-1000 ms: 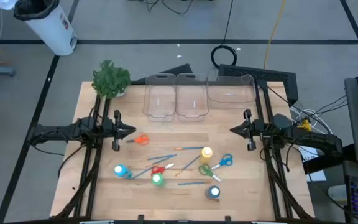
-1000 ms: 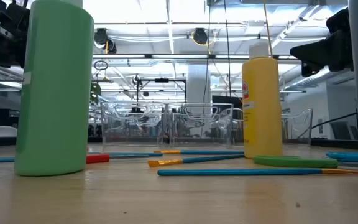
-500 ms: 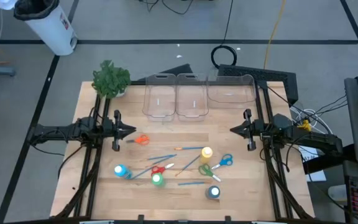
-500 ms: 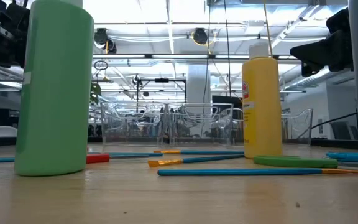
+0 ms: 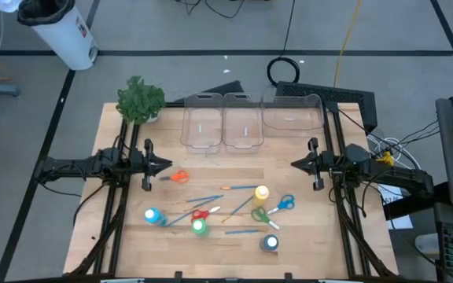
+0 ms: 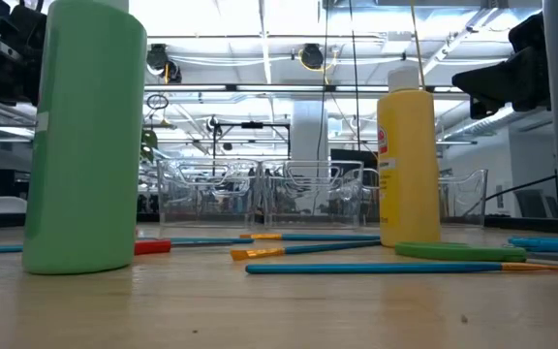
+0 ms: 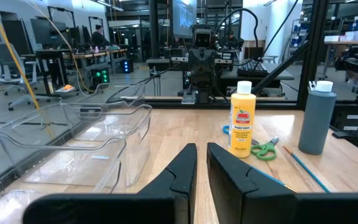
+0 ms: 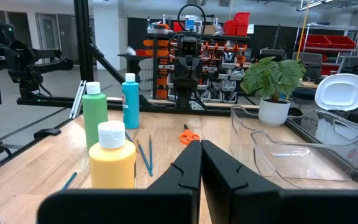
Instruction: Pick & Place Paint Supplies
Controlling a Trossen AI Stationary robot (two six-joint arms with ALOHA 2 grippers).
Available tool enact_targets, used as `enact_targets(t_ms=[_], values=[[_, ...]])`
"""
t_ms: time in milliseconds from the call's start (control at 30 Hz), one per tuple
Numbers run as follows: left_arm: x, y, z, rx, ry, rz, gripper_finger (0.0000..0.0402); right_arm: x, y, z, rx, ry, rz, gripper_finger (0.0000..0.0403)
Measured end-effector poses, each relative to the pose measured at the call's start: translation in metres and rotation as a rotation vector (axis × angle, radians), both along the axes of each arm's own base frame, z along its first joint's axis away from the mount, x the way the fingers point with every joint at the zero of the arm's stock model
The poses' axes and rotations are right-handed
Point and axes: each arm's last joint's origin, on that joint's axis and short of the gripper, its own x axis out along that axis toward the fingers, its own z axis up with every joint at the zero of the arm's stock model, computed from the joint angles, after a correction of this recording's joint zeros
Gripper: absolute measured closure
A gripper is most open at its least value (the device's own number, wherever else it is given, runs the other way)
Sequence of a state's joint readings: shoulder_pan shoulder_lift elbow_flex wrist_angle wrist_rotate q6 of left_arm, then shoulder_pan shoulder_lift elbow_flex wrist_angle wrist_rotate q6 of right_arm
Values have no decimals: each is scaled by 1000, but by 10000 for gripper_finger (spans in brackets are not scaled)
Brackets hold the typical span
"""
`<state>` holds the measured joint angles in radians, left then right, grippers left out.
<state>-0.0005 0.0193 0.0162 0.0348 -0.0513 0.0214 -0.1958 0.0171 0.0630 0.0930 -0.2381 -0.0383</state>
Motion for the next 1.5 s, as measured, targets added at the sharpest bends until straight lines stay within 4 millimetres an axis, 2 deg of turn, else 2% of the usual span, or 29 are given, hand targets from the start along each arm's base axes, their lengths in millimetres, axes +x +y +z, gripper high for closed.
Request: enact_targets(t_ms=[1167, 1233, 1367, 1500], values=[[0, 0, 0, 0, 0, 0, 355, 0, 0, 1, 2, -6, 0, 403], [0, 0, 0, 0, 0, 0, 355, 0, 0, 1, 61, -5, 8, 403], [0, 0, 0, 0, 0, 0, 355, 0, 0, 3, 309, -21, 29, 403], [0, 0, 0, 0, 0, 0, 355, -1, 0, 11, 396, -89, 58, 403]])
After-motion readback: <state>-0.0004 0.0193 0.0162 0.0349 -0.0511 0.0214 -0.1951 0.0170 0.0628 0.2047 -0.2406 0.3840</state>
